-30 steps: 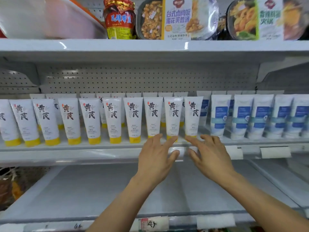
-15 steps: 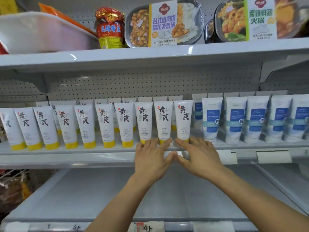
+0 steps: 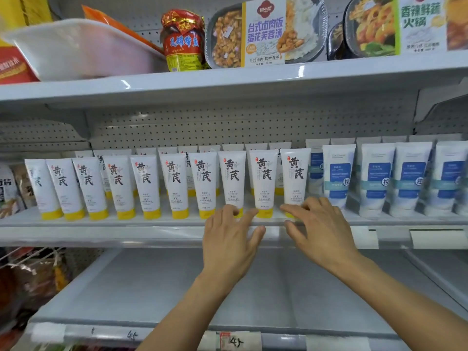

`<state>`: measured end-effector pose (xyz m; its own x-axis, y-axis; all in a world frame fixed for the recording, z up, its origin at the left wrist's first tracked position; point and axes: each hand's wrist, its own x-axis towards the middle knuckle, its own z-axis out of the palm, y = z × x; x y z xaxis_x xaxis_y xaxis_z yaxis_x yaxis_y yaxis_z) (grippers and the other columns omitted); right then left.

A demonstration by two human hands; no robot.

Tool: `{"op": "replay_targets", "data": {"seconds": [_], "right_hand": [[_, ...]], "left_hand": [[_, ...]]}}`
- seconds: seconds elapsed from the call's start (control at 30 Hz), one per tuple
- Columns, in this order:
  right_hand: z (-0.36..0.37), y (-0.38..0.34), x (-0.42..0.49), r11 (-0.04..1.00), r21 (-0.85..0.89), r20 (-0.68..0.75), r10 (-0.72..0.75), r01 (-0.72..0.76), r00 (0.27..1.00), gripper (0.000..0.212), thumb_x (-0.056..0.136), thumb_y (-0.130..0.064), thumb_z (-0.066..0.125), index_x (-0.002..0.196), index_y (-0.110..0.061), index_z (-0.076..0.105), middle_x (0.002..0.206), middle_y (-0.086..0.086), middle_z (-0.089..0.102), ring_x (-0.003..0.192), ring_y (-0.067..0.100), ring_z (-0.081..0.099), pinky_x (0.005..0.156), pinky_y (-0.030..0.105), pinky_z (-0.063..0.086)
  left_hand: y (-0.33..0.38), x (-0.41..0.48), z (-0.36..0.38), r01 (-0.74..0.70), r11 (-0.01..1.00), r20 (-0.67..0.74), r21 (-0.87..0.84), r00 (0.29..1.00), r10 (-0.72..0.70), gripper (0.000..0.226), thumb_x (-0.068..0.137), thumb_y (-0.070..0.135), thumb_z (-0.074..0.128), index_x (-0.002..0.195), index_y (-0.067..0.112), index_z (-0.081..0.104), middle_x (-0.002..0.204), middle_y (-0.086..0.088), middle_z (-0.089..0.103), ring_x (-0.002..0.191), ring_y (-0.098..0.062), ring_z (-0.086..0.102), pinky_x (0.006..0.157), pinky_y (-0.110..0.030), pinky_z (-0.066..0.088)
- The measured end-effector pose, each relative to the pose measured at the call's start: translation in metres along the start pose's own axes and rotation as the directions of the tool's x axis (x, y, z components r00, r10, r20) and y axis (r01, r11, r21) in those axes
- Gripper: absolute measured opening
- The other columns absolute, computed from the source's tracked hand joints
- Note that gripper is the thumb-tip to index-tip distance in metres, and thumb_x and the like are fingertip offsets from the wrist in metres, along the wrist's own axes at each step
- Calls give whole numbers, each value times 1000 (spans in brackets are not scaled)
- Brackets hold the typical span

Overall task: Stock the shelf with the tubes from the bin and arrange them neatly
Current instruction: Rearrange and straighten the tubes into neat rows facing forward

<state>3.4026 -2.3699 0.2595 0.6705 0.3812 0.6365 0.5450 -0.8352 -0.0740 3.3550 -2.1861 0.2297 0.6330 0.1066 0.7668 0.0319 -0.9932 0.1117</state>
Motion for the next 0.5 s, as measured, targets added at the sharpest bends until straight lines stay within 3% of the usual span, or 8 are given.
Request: {"op": "replay_targets", "data": {"seconds": [0.13, 0.27, 0.43, 0.5], "right_hand": [[5, -21, 7, 992, 112, -1, -50, 50, 999, 40, 91, -36, 54, 130, -38, 56, 105, 0, 56, 102, 19, 48, 81, 32, 45], [13, -37, 16, 1000, 15, 79, 6, -8, 997, 44, 95, -46, 44, 138, -46, 43, 120, 0, 56, 115, 24, 44, 94, 35, 37], [21, -43, 19, 998, -51, 147, 32, -25, 989, 44, 95, -53, 39, 139, -50, 37, 123, 0, 58, 115, 25, 45, 93, 37, 35], [25, -42, 21, 998, -60, 162, 30, -21, 986, 45, 94, -54, 39, 139, -50, 36, 126, -1, 57, 117, 24, 44, 94, 37, 35]], "left_hand": [[-12, 2, 1, 80, 994, -17, 73, 997, -79, 47, 85, 58, 38, 114, 35, 67, 104, -6, 63, 100, -28, 60, 85, -40, 49], [-14, 8, 10, 62, 990, 22, 128, 998, -66, 49, 86, 61, 36, 112, 35, 69, 99, -6, 66, 92, -30, 61, 80, -39, 49], [-15, 15, 17, 37, 978, 5, 207, 999, -39, 46, 85, 60, 35, 105, 39, 71, 83, -3, 67, 76, -27, 61, 73, -37, 33], [-16, 16, 20, 23, 976, 11, 217, 1000, -26, 47, 85, 60, 34, 105, 39, 71, 81, -2, 67, 76, -26, 60, 72, -36, 38]]}}
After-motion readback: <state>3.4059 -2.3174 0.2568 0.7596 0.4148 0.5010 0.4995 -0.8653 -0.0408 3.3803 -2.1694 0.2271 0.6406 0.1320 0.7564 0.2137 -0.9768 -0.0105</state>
